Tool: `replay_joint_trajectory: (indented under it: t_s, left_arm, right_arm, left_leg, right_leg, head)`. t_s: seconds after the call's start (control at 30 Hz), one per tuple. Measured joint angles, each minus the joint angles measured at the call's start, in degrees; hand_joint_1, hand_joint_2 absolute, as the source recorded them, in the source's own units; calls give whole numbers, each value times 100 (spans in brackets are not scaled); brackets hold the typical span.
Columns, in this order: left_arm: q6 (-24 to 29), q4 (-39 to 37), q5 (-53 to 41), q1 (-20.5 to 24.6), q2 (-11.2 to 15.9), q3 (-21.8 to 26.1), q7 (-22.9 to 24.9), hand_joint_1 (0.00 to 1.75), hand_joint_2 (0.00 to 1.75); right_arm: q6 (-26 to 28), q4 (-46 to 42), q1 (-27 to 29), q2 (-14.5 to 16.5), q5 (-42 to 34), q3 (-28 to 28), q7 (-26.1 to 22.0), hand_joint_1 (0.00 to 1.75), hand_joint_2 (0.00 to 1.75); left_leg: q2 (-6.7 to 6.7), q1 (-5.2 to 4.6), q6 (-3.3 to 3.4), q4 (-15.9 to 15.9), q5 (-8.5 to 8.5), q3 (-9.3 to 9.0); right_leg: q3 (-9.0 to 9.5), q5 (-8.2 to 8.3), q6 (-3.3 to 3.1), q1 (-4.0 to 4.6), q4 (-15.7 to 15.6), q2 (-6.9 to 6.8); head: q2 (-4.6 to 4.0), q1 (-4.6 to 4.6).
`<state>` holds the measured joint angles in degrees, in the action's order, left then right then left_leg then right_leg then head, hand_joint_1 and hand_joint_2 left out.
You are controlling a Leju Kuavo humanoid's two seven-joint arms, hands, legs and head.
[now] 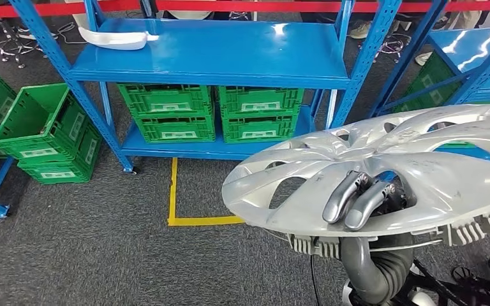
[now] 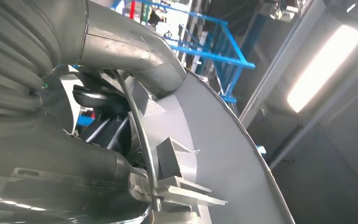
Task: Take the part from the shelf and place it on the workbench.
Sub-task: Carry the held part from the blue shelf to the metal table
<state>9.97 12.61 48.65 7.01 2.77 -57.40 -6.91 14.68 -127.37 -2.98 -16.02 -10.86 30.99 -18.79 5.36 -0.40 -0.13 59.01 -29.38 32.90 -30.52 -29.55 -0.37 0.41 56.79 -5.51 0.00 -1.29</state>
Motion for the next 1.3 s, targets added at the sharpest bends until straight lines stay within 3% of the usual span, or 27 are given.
replay_joint_trajectory:
  t_s: [0.03, 0.1, 0.17, 0.23, 0.3, 0.33, 0.37, 0.4, 0.47, 0.53, 0.6, 0.67, 0.73, 0.8, 0.83, 0.87, 0.9, 0.97, 1.03, 1.13, 1.2, 1.27, 1.3]
  left_arm:
    - [5, 0, 1, 5, 2, 0, -11, 0, 175]
    - [30, 0, 5, 3, 3, 0, -51, 0, 175]
    - [51, -1, 14, 4, 13, 0, -89, 0, 175]
    - [56, -1, 17, 19, 23, 0, -118, 0, 175]
    - [65, 0, 4, 20, 24, 0, -168, 0, 175]
    - [79, 0, -10, 14, 24, 0, -200, 0, 175]
    - [103, 0, -29, 9, 25, 0, -227, 0, 175]
    - [136, 0, -50, 8, 24, 0, -244, 0, 175]
    - [225, 2, -97, 15, 17, 0, -216, 0, 175]
    - [314, 7, -121, 23, 8, -1, -107, 0, 175]
    - [365, 10, -107, 11, 5, -2, 74, 0, 175]
    - [375, 11, -58, -10, 11, -2, 277, 0, 175]
    - [375, 12, -13, -8, 16, -2, 412, 0, 175]
    - [374, 13, 10, 0, 11, -2, 502, 0, 175]
    - [374, 13, 25, -3, 9, -2, 555, 0, 175]
    - [373, 11, 43, -8, 6, -2, 617, 0, 175]
    - [369, 10, 67, -13, 5, -2, 675, 0, 175]
    - [350, 7, 108, -11, 7, -2, 741, 0, 175]
    - [326, 7, 122, -5, -2, -2, 717, 0, 175]
    - [288, 5, 110, -15, -24, -2, 567, 0, 175]
    - [271, 2, 50, -15, -50, -2, 362, 0, 175]
    - [289, 0, -4, -2, -88, -2, 34, 0, 175]
    - [303, 0, -8, 1, -103, -2, -177, 0, 175]
  right_arm:
    - [-12, -3, -2, 0, 1, 3, 2, 175, 175]
    - [-62, -8, -15, 1, 2, 15, 10, 175, 175]
    - [-116, -10, -32, 3, 4, 29, 16, 175, 175]
    - [-148, -9, -36, 4, 9, 45, 20, 175, 175]
    - [-188, 8, -35, 5, 19, 76, 30, 175, 175]
    - [-213, 22, -39, 7, 35, 102, 40, 175, 175]
    - [-236, 38, -44, 9, 60, 133, 52, 175, 175]
    - [-252, 49, -48, 13, 88, 166, 63, 175, 175]
    - [-266, 61, -23, 23, 121, 232, 42, 175, 175]
    - [-260, 66, 60, 28, 81, 283, -44, 175, 175]
    - [-228, 70, 167, 25, -1, 310, -135, 175, 175]
    - [-193, 74, 249, 17, -99, 321, -200, 175, 175]
    - [-185, 84, 322, 8, -187, 322, -249, 175, 175]
    - [-188, 104, 388, -7, -245, 322, -282, 175, 175]
    - [-190, 119, 408, -13, -272, 323, -293, 175, 175]
    - [-191, 131, 424, -17, -293, 323, -307, 175, 175]
    - [-192, 141, 437, -20, -317, 321, -319, 175, 175]
    - [-192, 149, 463, -26, -349, 309, -332, 175, 175]
    - [-193, 146, 484, -40, -380, 294, -328, 175, 175]
    - [-221, 146, 472, -64, -386, 292, -239, 175, 175]
    - [-270, 148, 424, -69, -354, 305, -102, 175, 175]
    - [-331, 168, 356, -70, -381, 333, 32, 175, 175]
    - [-363, 196, 317, -70, -416, 357, 72, 175, 175]
  left_leg:
    - [45, -26, 35, -91, 3, -25]
    - [-104, -25, 93, -117, 46, -2]
    - [-266, 10, 156, -146, 101, 12]
    - [-434, 35, 202, -157, 141, 30]
    - [-610, 32, 217, -155, 163, 48]
    - [-699, 31, 215, -153, 173, 54]
    - [-785, 31, 207, -152, 183, 55]
    - [-867, 32, 197, -149, 191, 52]
    - [-1017, 32, 165, -136, 208, 69]
    - [-1146, 43, 99, -121, 243, 141]
    - [-1254, 65, 15, -128, 286, 205]
    - [-988, 51, -46, -13, 193, 282]
    - [-580, 53, -92, 530, -140, 536]
    - [-494, 96, -138, 1262, -464, 870]
    - [-500, 111, -154, 1451, -504, 944]
    - [-497, 120, -163, 1418, -439, 902]
    - [-467, 124, -162, 1156, -287, 737]
    - [-210, 91, -120, 371, 5, 267]
    - [-17, 39, -45, -67, 92, 31]
    - [-173, 25, 54, -116, 112, 56]
    - [-312, 48, 122, -145, 157, 63]
    - [-454, 49, 164, -152, 185, 81]
    - [-527, 40, 177, -151, 193, 90]
  right_leg:
    - [-1, -6, 20, 12, 7, -57]
    - [-1, -23, 67, 15, 13, -160]
    - [-56, -182, 139, -13, 180, 51]
    - [-287, -557, 197, -52, 785, 402]
    - [-578, -853, 215, -72, 1482, 511]
    - [-638, -848, 214, -77, 1615, 522]
    - [-597, -724, 206, -81, 1520, 533]
    - [-467, -515, 192, -86, 1229, 568]
    - [-139, -135, 150, -109, 463, 817]
    - [17, -38, 111, -121, 58, 1014]
    - [33, -39, 64, -115, -9, 939]
    - [53, 3, -1, -119, -63, 796]
    - [67, 26, -47, -113, -94, 636]
    - [58, 19, -63, -102, -84, 466]
    - [56, 13, -63, -99, -79, 384]
    - [57, 7, -57, -97, -74, 310]
    - [61, -2, -46, -94, -67, 242]
    - [75, -32, -3, -78, -43, 127]
    - [91, -62, 54, -55, -25, 29]
    - [107, -99, 138, -58, -20, -75]
    - [7, -308, 195, -84, 235, 139]
    - [-297, -697, 222, -100, 934, 432]
    - [-479, -860, 221, -98, 1327, 492]
  head:
    - [0, -1]
    - [0, -3]
    - [0, -23]
    - [0, -83]
    - [0, -151]
    - [0, -178]
    - [0, -200]
    - [0, -218]
    - [0, -241]
    - [0, -239]
    - [0, -229]
    - [0, -197]
    - [0, -128]
    - [0, -71]
    - [0, -54]
    - [0, -39]
    - [0, -27]
    - [0, -5]
    - [0, -1]
    - [0, -7]
    - [0, -42]
    - [0, -110]
    - [0, -146]
